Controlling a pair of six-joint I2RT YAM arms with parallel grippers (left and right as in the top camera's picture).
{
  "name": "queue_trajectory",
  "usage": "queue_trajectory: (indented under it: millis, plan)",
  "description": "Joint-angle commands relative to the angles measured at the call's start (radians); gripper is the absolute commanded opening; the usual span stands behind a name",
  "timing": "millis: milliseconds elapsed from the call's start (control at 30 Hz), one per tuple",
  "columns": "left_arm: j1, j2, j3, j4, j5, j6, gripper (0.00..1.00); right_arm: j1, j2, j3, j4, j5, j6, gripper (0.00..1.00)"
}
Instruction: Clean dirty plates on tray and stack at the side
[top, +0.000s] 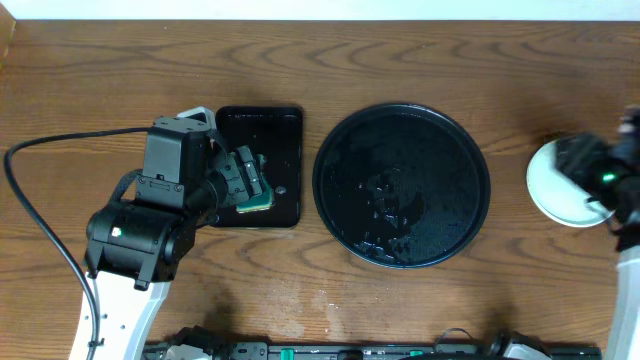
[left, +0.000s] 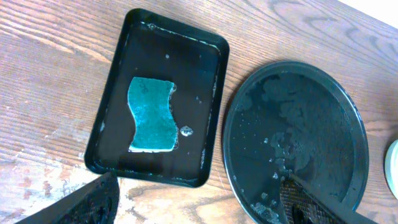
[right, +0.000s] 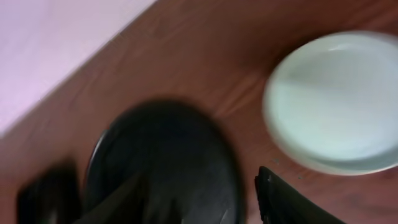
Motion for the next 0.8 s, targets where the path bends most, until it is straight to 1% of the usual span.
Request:
queue_trajectory:
  millis: [0,67,133,267,367,600,633,667,700,767]
  plan:
    - [0.004,0.001,0.018,-0.002,-0.005,0.006,0.84,0.108,0.008,-0.001,-0.068,0.065,-0.068,0.54]
    - [0.004,0.001,0.018,-0.002,-0.005,0.006,0.84,0.172,0.024,-0.022,-0.093,0.175,-0.063,0.54]
    - [0.004,0.001,0.018,-0.002,-0.005,0.006,0.83,0.216,0.045,-0.055,-0.089,0.206,-0.06,0.53]
    - [0.004,0.001,0.018,-0.002,-0.005,0.006,0.83,0.28,0.092,-0.135,-0.063,0.155,-0.083,0.52]
    - [0.004,0.001,0.018,-0.002,-0.005,0.006,0.84,0.325,0.118,-0.186,-0.033,0.08,-0.124,0.51]
    - [0.004,0.001,0.018,-0.002,-0.005,0.006,0.84,0.449,0.098,-0.204,0.004,0.044,-0.15,0.5]
    - [0.004,0.001,0.018,-0.002,-0.005,0.006,0.83,0.465,0.087,-0.203,0.009,0.032,-0.15,0.53]
    - [0.004,0.001,0.019,-0.002,-0.005,0.006,0.84,0.48,0.077,-0.203,0.014,0.006,-0.146,0.67]
    - [0.004,0.001,0.018,-0.002,-0.005,0.006,0.83,0.492,0.064,-0.203,0.021,-0.039,-0.145,0.99]
    - [0.004,0.001,0.018,-0.002,-0.005,0.006,0.83,0.508,0.045,-0.203,0.029,-0.126,-0.116,0.99]
